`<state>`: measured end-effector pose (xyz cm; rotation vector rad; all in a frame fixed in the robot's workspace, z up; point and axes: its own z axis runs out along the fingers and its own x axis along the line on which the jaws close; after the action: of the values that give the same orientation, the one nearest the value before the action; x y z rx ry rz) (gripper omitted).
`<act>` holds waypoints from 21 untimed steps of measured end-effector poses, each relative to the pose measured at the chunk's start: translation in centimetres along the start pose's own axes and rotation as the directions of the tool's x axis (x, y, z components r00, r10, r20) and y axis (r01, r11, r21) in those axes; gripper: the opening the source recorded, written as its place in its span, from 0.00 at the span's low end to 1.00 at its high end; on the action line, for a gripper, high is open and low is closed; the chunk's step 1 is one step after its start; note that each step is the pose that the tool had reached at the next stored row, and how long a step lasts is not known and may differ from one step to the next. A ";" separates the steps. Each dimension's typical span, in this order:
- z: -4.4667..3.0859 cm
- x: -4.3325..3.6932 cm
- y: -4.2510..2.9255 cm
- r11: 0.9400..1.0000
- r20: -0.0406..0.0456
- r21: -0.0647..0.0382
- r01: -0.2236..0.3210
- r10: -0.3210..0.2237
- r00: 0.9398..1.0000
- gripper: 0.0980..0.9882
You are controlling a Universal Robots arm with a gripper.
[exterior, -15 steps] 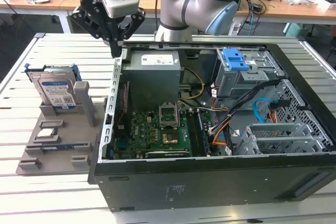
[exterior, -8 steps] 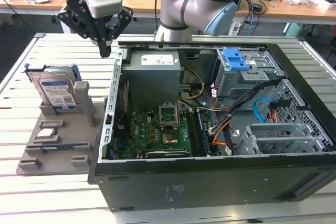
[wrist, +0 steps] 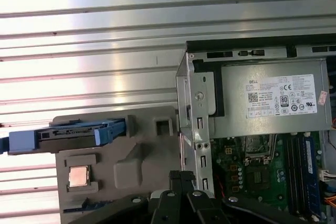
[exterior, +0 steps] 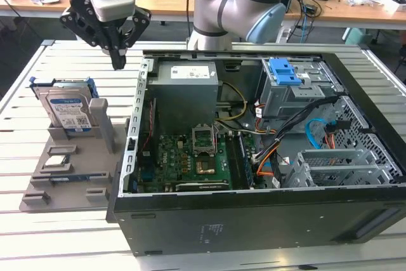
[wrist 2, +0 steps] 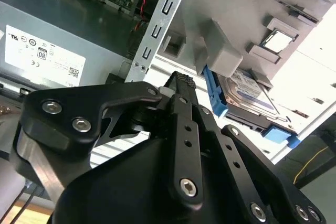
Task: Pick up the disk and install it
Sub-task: 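Reach for the disk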
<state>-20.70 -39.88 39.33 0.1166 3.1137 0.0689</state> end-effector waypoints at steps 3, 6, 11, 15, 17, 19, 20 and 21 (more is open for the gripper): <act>-0.01 0.46 -0.03 1.000 0.000 0.000 0.000 0.000 1.000 0.01; -0.03 1.00 -0.07 1.000 0.000 0.000 0.000 0.000 1.000 0.01; -0.05 1.84 -0.14 1.000 0.000 0.000 0.000 0.000 1.000 0.01; -0.06 2.47 -0.18 1.000 0.000 0.000 0.000 0.000 1.000 0.01; -0.07 2.80 -0.21 1.000 0.000 0.000 0.000 0.000 1.000 0.01; -0.08 3.23 -0.24 1.000 0.000 0.000 0.000 0.000 1.000 0.01; -0.09 3.54 -0.26 1.000 0.000 0.000 0.000 0.000 1.000 0.01; -0.10 3.70 -0.28 1.000 0.000 0.000 0.000 0.000 1.000 0.01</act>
<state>-24.40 -39.89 39.33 0.1166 3.1136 0.0689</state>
